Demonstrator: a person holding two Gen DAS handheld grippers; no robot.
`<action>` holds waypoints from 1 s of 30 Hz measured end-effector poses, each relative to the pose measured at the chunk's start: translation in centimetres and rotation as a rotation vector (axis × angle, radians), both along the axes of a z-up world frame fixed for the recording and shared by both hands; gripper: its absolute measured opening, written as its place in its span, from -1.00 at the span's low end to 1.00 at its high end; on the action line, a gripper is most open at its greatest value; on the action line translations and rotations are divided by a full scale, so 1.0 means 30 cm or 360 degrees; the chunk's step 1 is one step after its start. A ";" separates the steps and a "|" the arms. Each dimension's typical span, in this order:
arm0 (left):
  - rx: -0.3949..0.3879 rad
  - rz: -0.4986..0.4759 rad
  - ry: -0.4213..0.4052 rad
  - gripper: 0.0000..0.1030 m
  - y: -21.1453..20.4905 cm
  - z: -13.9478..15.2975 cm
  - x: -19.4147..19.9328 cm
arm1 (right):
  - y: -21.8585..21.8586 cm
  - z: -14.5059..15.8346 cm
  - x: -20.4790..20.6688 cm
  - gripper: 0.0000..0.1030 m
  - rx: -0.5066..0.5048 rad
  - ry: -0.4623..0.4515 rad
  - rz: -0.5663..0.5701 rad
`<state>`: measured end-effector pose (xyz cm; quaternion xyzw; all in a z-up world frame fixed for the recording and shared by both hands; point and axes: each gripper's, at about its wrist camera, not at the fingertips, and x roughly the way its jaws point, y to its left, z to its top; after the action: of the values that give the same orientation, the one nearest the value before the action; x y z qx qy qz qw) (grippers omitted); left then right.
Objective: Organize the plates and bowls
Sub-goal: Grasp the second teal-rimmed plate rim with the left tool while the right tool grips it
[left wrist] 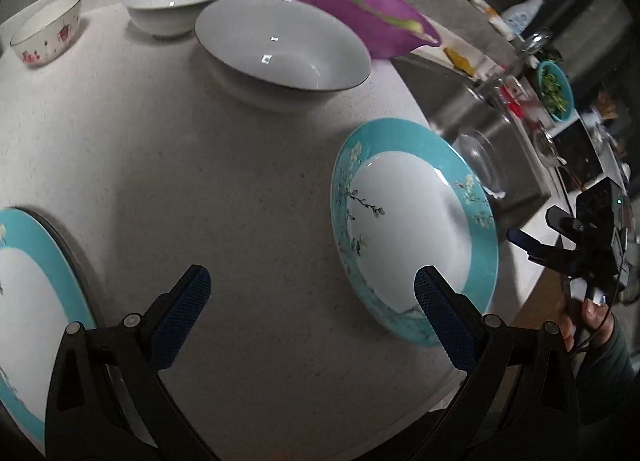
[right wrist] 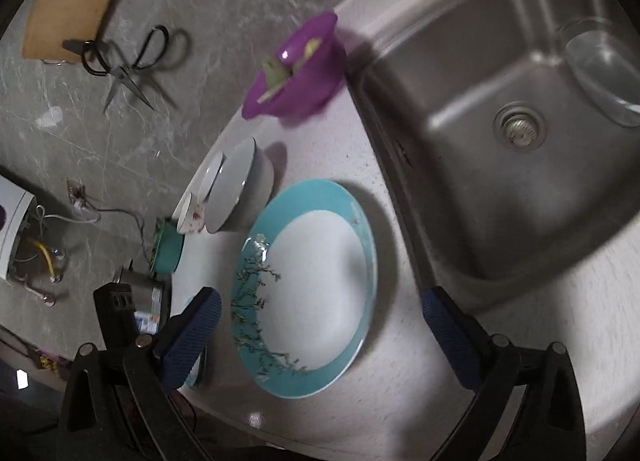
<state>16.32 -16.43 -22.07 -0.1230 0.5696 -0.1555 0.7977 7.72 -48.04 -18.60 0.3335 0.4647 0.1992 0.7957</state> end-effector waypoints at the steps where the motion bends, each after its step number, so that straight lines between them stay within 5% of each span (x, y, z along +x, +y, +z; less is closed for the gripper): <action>1: 0.0020 -0.0014 0.0007 1.00 -0.014 -0.008 0.004 | -0.005 -0.007 0.002 1.00 -0.0001 0.0001 0.0015; 7: 0.0138 -0.0032 0.0059 0.98 -0.073 -0.060 0.036 | 0.003 -0.057 0.068 0.57 0.0069 0.0057 0.0164; 17: 0.0161 0.0033 0.0070 0.93 -0.116 -0.125 0.095 | 0.015 -0.118 0.118 0.25 0.0126 0.0110 0.0273; 20: 0.0093 0.0021 0.0070 0.62 -0.125 -0.136 0.118 | 0.025 -0.130 0.132 0.19 0.0158 0.0121 0.0322; 22: 0.0065 -0.0001 0.0061 0.12 -0.131 -0.138 0.135 | 0.029 -0.137 0.140 0.13 0.0171 0.0132 0.0347; 25: 0.0037 -0.0010 0.0086 -0.33 -0.136 -0.144 0.166 | 0.031 -0.138 0.153 0.09 0.0187 0.0131 0.0366; 30: 0.0005 -0.0030 0.0117 -0.53 -0.141 -0.152 0.194 | 0.028 -0.145 0.166 0.06 0.0210 0.0135 0.0393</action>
<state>22.14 -20.67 -26.63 -0.1221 0.6000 -0.1573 0.7748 12.70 -47.19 -22.94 0.3335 0.5213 0.3115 0.7211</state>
